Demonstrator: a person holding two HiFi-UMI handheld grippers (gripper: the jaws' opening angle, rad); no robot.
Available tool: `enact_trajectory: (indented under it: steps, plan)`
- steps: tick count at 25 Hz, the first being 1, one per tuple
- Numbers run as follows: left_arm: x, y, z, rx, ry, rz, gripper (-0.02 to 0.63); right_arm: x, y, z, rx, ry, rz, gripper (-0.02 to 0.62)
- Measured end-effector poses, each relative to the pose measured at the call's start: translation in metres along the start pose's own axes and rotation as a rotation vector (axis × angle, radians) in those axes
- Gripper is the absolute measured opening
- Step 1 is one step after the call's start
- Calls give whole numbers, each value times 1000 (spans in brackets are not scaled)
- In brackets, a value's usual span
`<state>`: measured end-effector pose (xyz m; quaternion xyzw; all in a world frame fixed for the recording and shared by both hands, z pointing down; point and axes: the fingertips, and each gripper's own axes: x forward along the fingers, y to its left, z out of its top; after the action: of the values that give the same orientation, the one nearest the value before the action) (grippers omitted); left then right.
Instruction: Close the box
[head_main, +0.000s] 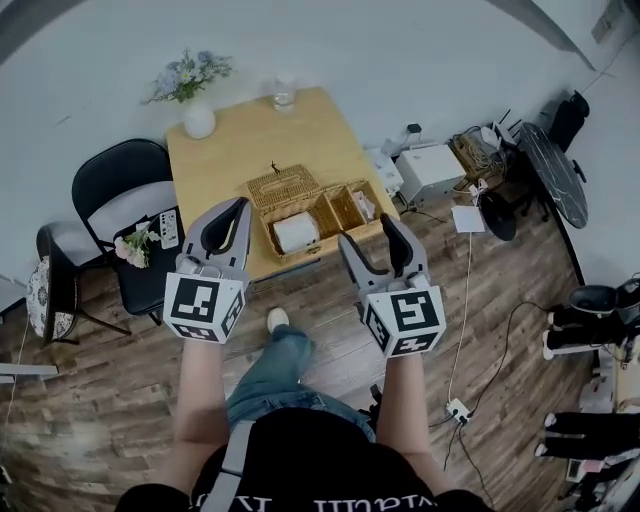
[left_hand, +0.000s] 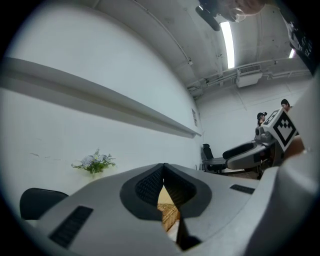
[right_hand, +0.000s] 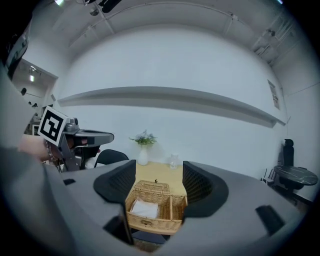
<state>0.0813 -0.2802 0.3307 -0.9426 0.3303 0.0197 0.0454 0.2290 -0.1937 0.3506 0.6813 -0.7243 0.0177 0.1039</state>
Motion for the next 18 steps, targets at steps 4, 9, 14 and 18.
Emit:
enact_trajectory:
  steps: [4, 9, 14, 18]
  plan:
    - [35, 31, -8, -13, 3, 38, 11, 51, -12, -1, -22, 45, 66, 292]
    - [77, 73, -18, -19, 19, 92, 11, 122, -30, 1, -70, 107, 113, 288]
    - [106, 114, -35, -38, 47, 146, 11, 186, -41, -25, -83, 222, 151, 288]
    - [122, 138, -55, -78, 73, 186, 11, 224, -36, -50, -58, 312, 230, 288]
